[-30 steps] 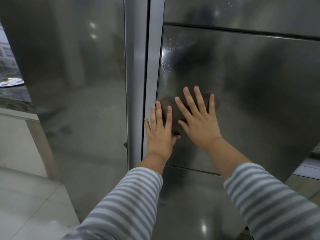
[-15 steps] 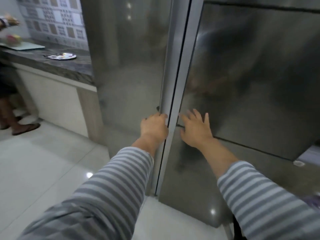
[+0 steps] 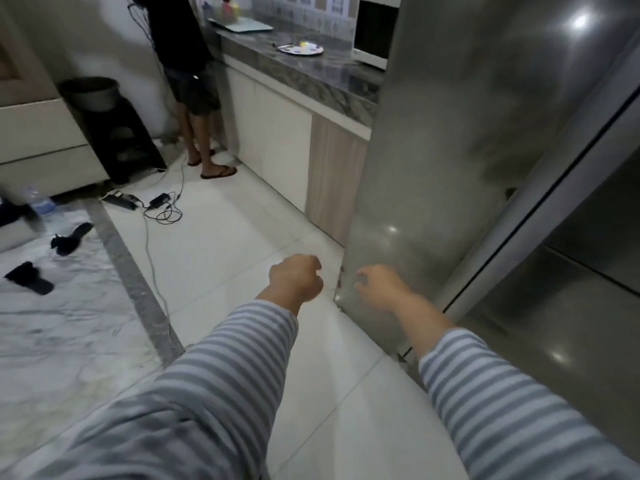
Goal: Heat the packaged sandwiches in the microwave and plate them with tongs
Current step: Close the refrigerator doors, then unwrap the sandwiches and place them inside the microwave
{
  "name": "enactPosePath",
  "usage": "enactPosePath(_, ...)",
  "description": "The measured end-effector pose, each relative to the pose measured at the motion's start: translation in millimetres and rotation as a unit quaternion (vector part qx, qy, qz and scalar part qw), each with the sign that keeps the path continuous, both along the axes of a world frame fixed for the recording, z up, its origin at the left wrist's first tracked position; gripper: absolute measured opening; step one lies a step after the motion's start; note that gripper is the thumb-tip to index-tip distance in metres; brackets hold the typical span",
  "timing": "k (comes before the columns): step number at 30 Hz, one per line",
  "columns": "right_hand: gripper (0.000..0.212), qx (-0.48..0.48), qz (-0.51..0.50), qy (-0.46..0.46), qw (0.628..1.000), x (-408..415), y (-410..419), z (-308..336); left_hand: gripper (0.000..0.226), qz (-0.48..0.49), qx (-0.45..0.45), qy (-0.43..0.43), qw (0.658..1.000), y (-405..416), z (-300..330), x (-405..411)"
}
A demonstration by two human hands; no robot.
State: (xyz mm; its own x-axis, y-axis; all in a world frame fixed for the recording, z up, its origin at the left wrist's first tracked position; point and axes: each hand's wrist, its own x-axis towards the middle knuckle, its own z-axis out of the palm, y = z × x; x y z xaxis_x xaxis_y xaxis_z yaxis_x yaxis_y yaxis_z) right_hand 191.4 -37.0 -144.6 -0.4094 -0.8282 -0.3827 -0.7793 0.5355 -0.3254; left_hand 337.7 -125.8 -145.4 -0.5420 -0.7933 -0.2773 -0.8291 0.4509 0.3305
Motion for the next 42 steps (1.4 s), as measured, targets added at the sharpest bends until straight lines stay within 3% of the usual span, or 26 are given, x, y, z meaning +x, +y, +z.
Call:
enactPosePath(6, 0.043, -0.03, 0.002, -0.05, 0.998, 47, -124, -14, 0.041, 0.051, 0.009, 0.008, 0.999, -113, -5, 46)
enactPosePath(16, 0.04, -0.059, 0.029, -0.045, 0.997, 70, -295, 1, 0.04, 0.076, -0.005, 0.034, 0.996, -283, 3, 64)
enactPosePath(32, 0.038, -0.086, 0.009, -0.037, 0.996, -44, -586, 6, 0.04, 0.066, -0.016, 0.059, 0.996, -560, 7, -45)
enactPosePath(42, 0.04, -0.123, -0.093, 0.001, 0.988, -130, -736, 24, 0.04, -0.066, -0.047, 0.067, 0.994, -752, 29, -151)
